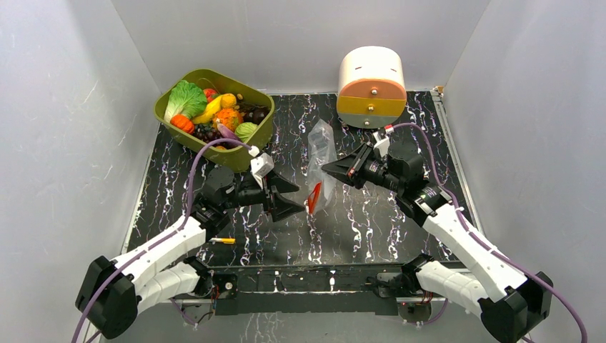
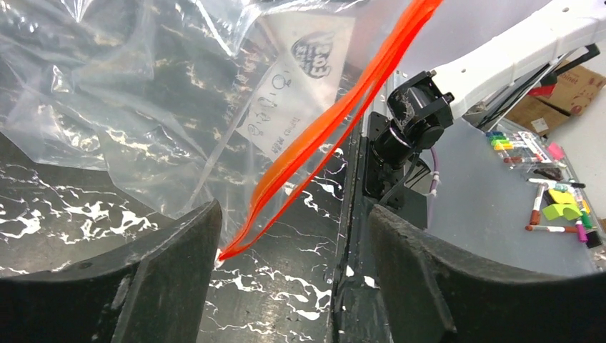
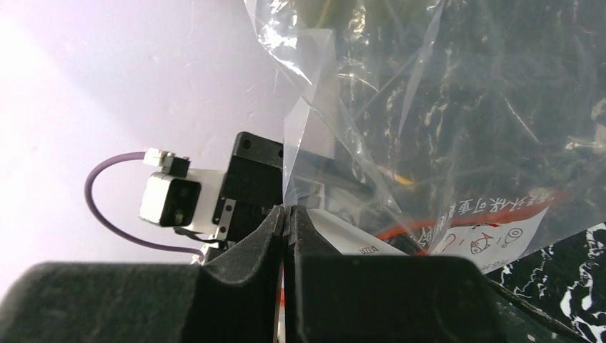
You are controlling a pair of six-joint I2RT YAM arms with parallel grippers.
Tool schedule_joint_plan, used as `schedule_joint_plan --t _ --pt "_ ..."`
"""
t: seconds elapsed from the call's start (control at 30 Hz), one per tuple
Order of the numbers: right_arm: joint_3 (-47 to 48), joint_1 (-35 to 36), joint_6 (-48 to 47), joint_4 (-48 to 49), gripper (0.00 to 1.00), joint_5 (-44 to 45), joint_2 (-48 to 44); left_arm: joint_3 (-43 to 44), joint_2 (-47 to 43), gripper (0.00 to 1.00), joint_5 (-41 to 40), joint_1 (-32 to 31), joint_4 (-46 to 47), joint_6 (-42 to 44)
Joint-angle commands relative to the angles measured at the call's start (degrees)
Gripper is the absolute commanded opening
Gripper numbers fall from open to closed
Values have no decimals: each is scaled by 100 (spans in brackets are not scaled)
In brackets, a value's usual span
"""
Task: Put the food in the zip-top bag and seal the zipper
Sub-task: Pick up the zipper food storage bag at the center of the board, then unzip the zipper food storage bag.
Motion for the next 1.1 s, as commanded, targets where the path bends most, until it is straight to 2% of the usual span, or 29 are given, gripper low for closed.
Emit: schedule_joint_plan --t 0.0,0.17,0.33,0.43,0.5,0.57,0.67,0.73,0.8,0.83,1.0,1.07 --pt "298 14 163 579 0 -132 -115 195 229 66 117 -49 291 58" --pt "414 18 146 538 0 -175 -52 129 523 62 94 -236 881 67" --pt "411 19 169 574 0 -245 -35 242 576 52 -386 -335 616 392" --pt "332 19 176 551 0 -142 -146 282 471 41 -572 -352 334 715" --pt "321 17 150 499 0 -85 -196 302 379 39 -661 -359 126 859" --pt "355 19 106 446 0 -70 -206 324 235 42 -660 -354 -54 986" --pt "414 19 36 400 0 -74 -186 267 -93 60 -739 -361 -264 1154" --pt "434 18 12 402 0 -125 -188 149 -326 68 -864 -372 -251 1249" --pt "445 19 -30 409 0 -161 -199 62 -513 70 -949 -380 -193 1348" --pt "449 19 -56 422 0 -186 -208 43 -570 69 -964 -381 -164 1402" --pt "380 19 -80 572 0 -300 -247 232 -444 43 -681 -380 -372 1735" --pt "377 19 -59 593 0 -305 -240 286 -338 39 -572 -381 -381 1770"
